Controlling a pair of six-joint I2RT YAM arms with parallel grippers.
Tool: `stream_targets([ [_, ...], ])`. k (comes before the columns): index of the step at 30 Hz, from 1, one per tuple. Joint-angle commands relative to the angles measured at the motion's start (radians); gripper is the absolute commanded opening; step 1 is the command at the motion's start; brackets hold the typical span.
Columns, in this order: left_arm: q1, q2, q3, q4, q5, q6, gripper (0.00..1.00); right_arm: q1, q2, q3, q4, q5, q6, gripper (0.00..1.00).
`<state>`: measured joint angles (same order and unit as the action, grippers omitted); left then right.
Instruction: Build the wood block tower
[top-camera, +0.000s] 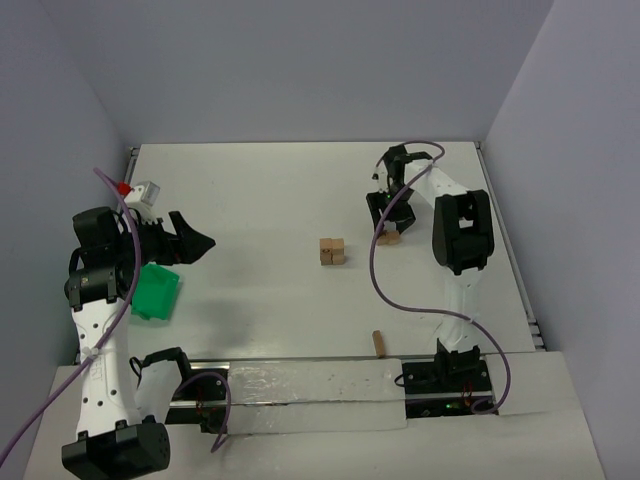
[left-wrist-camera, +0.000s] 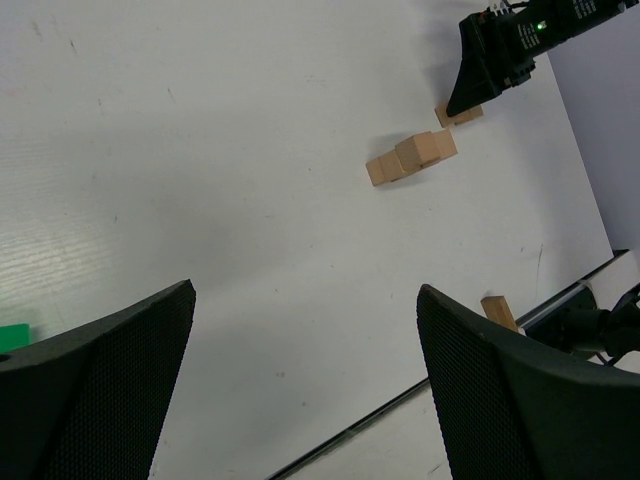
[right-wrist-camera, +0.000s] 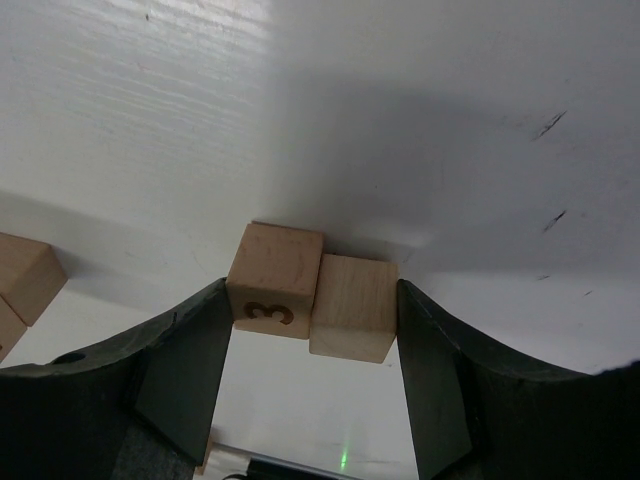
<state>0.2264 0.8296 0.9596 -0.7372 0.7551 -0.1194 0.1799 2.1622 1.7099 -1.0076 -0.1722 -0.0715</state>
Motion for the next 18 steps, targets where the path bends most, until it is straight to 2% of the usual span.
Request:
stream_targets([
  [1,0.007,-0.002,0.012,0.032,0.027,0.012,0.98,-0.005,0.039,0.063,-0.018,0.029,-0.046,0.05],
  [4,0.007,0.002,0.007,0.044,0.028,0.006,0.97,-0.006,0.059,0.075,-0.022,0.041,-0.034,0.14],
  [9,0.008,0.005,0.005,0.050,0.030,0.003,0.98,0.001,0.079,0.105,-0.032,0.060,-0.014,0.43],
  [11,0.007,0.007,0.005,0.051,0.029,0.003,0.97,0.003,0.079,0.111,-0.032,0.068,-0.001,0.67],
  [12,0.007,0.008,0.005,0.052,0.029,0.003,0.97,0.004,0.079,0.113,-0.033,0.070,0.000,0.69],
  [14,0.007,0.007,0.004,0.054,0.027,0.002,0.98,0.005,0.079,0.117,-0.034,0.079,0.012,0.86],
  [17,0.008,0.006,0.004,0.055,0.024,0.001,0.98,0.006,0.077,0.123,-0.037,0.089,0.031,0.98],
  [18,0.007,0.005,0.005,0.053,0.024,0.001,0.97,0.006,0.075,0.125,-0.038,0.087,0.042,0.99],
])
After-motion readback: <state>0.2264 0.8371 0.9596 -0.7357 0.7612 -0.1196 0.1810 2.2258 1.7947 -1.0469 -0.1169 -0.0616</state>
